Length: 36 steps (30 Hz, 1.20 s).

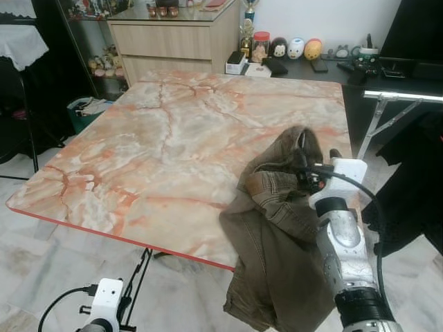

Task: Hang hanger

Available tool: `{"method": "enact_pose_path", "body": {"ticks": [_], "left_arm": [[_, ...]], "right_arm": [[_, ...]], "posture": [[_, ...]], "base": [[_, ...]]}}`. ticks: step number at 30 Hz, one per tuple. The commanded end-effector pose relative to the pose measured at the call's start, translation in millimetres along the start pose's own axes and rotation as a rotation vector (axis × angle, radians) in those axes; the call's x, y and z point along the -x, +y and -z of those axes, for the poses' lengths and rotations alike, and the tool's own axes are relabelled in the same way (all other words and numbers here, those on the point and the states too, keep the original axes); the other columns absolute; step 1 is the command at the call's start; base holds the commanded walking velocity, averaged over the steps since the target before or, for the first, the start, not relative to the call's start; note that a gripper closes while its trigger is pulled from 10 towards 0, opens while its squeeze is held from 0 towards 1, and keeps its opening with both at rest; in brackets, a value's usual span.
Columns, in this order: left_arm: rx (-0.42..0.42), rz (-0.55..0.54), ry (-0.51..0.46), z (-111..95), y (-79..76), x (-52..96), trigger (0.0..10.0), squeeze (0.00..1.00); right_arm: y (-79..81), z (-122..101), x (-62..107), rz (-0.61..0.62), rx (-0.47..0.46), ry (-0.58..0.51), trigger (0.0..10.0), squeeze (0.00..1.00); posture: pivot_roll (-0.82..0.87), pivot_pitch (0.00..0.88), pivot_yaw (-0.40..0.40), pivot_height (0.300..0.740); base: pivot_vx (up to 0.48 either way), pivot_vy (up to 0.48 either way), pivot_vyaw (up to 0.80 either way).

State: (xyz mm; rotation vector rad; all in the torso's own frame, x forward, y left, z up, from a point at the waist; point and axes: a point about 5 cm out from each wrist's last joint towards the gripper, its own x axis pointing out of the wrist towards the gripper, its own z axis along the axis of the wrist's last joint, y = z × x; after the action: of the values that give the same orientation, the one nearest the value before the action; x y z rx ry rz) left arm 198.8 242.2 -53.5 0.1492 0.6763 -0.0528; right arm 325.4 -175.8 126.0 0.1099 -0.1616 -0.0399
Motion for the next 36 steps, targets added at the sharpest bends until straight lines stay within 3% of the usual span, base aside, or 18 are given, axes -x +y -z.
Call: {"method": "enact_pose_path", "body": {"ticks": [1, 9, 15, 17, 22, 36], "left_arm": [[-0.009, 0.009, 0.029, 5.0, -0.3, 1.4, 10.0, 0.00], [-0.010, -0.001, 0.031, 6.0, 1.8, 2.3, 10.0, 0.00], [0.009, -0.019, 0.006, 2.6, 2.9, 1.6, 10.0, 0.00], [0.012, -0.021, -0.009, 0.7, 3.1, 1.3, 10.0, 0.00], [0.011, -0.029, -0.023, -1.4, 3.7, 1.0, 10.0, 0.00], [0.000, -0.018, -0.019, -0.3, 2.1, 1.1, 10.0, 0.00]], "right_arm": [[0.0, -3.1, 1.2, 0.009, -0.007, -0.008, 10.0, 0.00], [1.1, -7.1, 13.9, 0.010, -0.025, -0.043, 10.0, 0.00], [4.2, -8.4, 27.2, -0.010, 0.061, -0.082, 10.0, 0.00], [5.7, -4.6, 34.2, -0.030, 0.134, -0.081, 10.0, 0.00], [6.0, 8.1, 46.5, -0.025, 0.130, -0.035, 10.0, 0.00], [10.0, 5.9, 41.7, -0.022, 0.134, -0.044, 10.0, 0.00]], "posture": [[0.08, 0.011, 0.053, 0.740], [0.08, 0.012, 0.052, 0.740], [0.08, 0.012, 0.051, 0.740], [0.08, 0.012, 0.051, 0.740], [0.08, 0.013, 0.050, 0.740], [0.08, 0.003, 0.054, 0.740]], "base": [[0.000, 0.000, 0.00], [0.000, 0.000, 0.00], [0.000, 0.000, 0.00], [0.000, 0.000, 0.00], [0.000, 0.000, 0.00], [0.000, 0.000, 0.00]]}}
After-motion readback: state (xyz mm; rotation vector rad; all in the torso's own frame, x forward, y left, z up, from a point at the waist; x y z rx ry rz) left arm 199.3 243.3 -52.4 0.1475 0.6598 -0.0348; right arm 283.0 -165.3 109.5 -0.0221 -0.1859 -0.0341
